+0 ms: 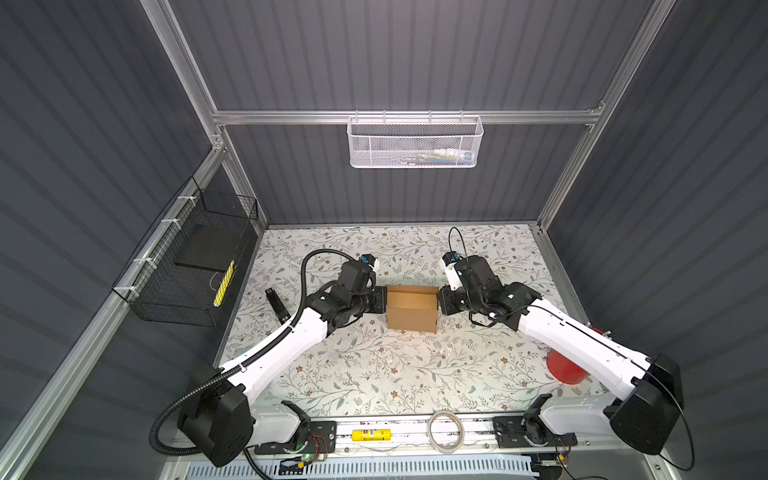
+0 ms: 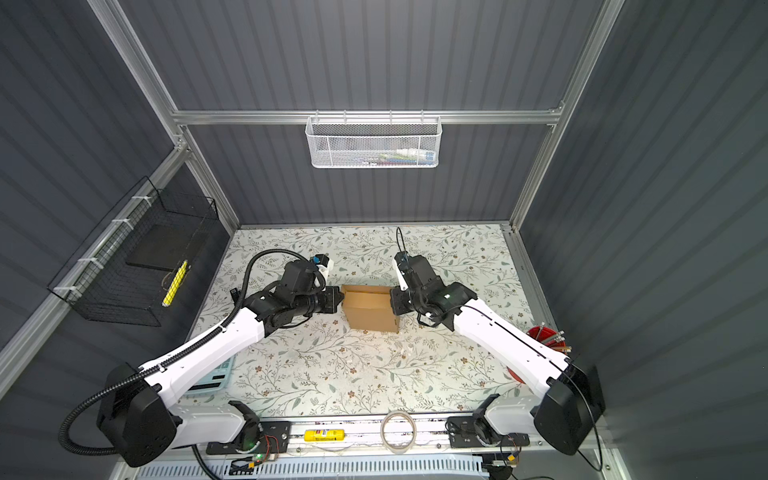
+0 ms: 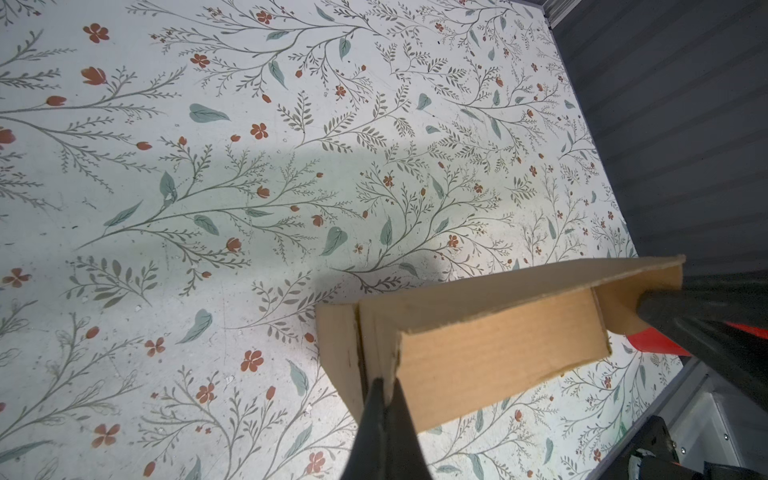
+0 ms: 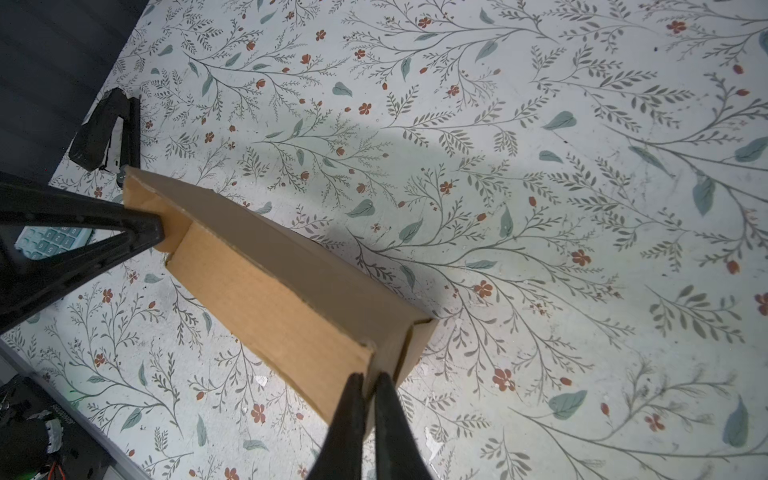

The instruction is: Fold the paper box

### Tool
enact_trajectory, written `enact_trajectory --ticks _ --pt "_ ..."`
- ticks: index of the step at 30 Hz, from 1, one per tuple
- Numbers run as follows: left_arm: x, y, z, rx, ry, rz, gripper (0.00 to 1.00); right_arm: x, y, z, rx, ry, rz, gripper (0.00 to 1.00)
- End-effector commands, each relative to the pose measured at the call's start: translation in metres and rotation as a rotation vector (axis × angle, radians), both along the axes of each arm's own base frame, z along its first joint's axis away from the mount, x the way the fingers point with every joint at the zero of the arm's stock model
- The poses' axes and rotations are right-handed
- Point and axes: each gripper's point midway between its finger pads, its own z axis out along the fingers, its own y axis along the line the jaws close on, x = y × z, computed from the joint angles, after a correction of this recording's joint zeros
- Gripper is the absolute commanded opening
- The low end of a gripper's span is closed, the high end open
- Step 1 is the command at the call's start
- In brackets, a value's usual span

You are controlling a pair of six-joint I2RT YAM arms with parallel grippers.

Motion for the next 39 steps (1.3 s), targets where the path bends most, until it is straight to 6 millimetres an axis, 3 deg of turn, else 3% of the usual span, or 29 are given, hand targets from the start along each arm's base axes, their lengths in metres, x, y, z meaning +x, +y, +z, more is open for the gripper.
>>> enact_trajectory --ticks 1,39 --pt "-0.0083 -0.0114 -0.0005 -0.004 0.026 -0.058 0.00 -0.0030 0.0110 0.0049 0.039 0.028 0.030 0.11" --pt "-0.0109 -0.0178 0.0013 0.007 0.041 -0.093 0.00 -0.0042 0.0164 0.0067 0.079 0.082 0.041 0.12"
